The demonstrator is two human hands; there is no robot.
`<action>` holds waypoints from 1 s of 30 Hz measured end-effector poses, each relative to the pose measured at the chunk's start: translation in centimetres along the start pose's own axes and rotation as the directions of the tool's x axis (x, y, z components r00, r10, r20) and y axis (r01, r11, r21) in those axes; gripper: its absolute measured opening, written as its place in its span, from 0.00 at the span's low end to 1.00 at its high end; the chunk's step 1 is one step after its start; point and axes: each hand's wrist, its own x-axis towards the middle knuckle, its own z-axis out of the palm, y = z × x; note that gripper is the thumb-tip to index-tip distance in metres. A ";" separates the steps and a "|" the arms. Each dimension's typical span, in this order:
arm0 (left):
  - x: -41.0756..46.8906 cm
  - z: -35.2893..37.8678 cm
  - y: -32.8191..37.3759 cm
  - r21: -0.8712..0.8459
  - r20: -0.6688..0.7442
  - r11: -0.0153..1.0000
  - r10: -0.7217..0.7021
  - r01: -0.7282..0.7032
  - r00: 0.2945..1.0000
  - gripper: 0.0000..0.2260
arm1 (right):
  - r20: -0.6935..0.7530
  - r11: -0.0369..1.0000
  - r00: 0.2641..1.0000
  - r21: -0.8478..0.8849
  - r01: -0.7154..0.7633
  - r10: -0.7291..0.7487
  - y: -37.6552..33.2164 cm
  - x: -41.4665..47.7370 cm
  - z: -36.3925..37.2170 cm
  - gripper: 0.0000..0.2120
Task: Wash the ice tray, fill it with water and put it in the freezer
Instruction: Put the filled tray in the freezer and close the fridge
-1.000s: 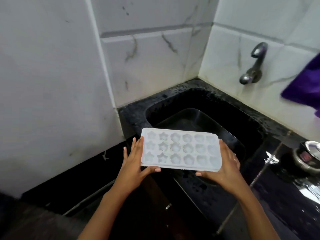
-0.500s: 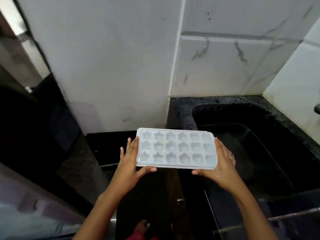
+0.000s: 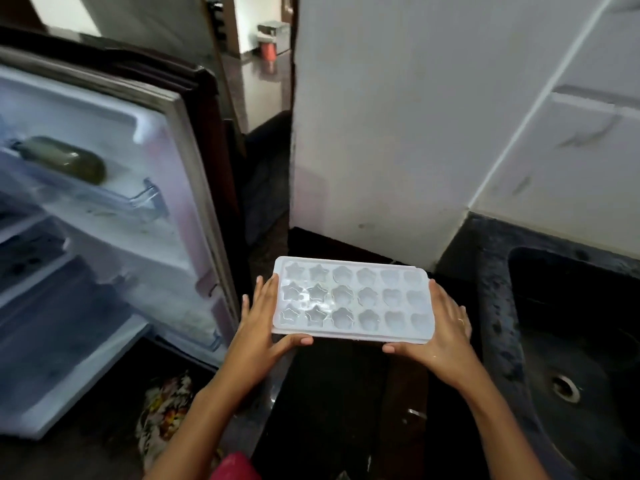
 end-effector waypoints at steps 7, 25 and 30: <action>-3.7 -4.8 -3.3 -0.010 -0.136 0.994 -0.106 0.106 0.985 0.47 | 0.151 0.990 0.980 0.058 0.125 -0.133 -5.2 2.2 4.2 0.63; -12.7 -18.5 -14.1 -0.057 -0.355 0.911 -0.402 0.409 0.844 0.54 | 0.350 0.913 0.843 0.151 0.380 -0.409 -21.7 5.5 18.5 0.64; -13.8 -22.2 -16.6 -0.053 -0.406 0.902 -0.411 0.428 0.816 0.52 | 0.361 0.868 0.791 0.149 0.473 -0.493 -26.2 6.8 22.0 0.63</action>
